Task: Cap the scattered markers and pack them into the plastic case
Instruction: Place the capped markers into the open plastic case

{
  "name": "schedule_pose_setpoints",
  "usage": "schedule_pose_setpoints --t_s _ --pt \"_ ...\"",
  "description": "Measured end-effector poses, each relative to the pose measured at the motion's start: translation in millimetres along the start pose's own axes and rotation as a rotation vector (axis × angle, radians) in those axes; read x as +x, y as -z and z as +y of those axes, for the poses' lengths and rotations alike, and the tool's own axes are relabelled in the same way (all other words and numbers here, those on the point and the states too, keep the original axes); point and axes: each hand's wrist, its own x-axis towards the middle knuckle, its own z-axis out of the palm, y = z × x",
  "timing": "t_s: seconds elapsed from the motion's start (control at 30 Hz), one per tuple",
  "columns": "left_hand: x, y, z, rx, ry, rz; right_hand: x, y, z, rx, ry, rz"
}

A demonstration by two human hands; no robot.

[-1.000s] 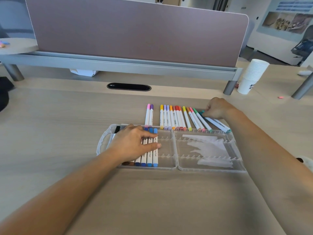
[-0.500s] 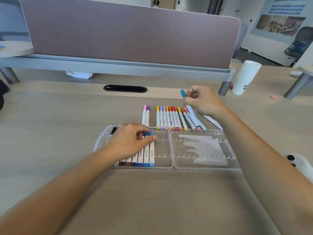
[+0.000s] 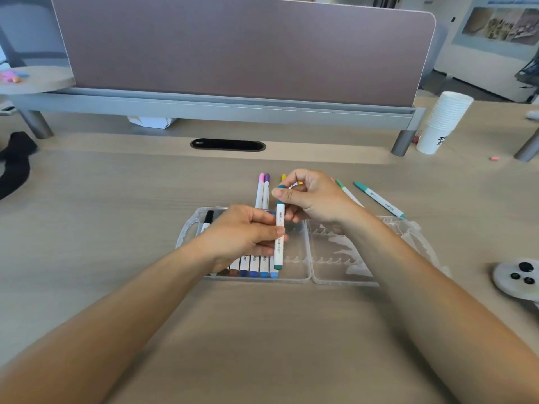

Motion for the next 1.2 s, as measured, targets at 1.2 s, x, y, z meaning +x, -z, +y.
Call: schedule_pose_setpoints --t_s 1.2 --pt "4 -7 -32 1.122 -0.34 0.109 4 3 29 -0.815 0.101 0.008"
